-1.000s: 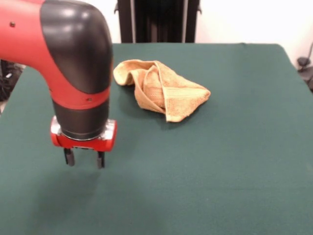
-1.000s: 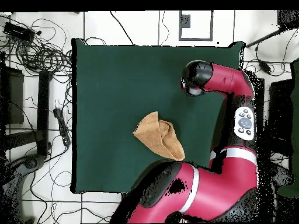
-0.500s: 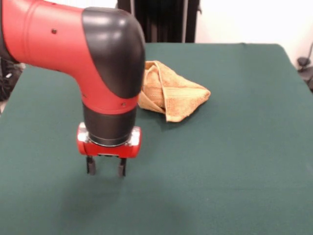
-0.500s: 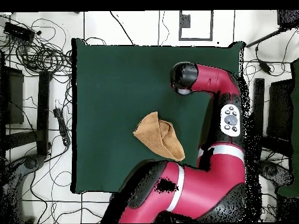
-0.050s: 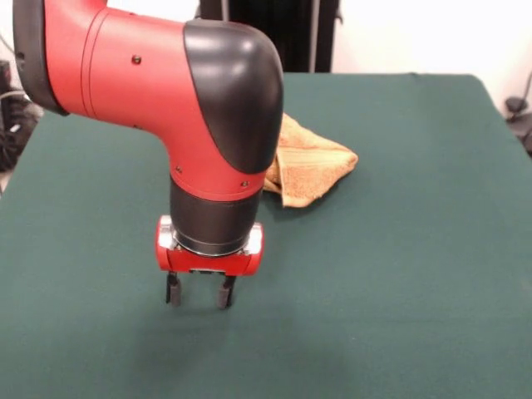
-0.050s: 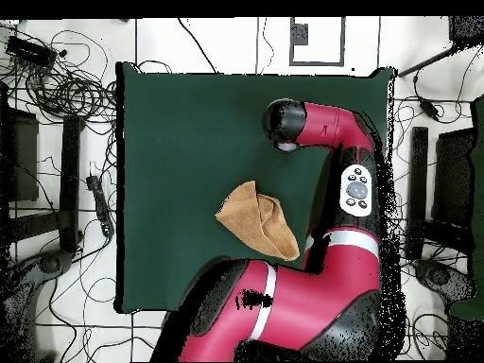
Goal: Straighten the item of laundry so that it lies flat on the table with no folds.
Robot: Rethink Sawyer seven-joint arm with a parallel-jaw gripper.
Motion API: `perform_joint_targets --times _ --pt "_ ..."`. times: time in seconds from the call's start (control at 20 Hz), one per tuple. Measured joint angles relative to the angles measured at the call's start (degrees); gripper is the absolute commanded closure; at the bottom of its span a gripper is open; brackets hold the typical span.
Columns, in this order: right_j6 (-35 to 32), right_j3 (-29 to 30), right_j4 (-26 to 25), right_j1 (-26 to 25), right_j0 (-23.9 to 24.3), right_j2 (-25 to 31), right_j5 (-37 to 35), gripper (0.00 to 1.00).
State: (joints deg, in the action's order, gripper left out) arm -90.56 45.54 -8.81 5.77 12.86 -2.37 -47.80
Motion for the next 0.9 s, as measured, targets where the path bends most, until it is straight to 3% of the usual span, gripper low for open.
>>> perform_joint_targets --times 0.9 --pt "-3.39 -2.02 4.85 -1.93 -1.58 -4.22 -0.63 0.0"
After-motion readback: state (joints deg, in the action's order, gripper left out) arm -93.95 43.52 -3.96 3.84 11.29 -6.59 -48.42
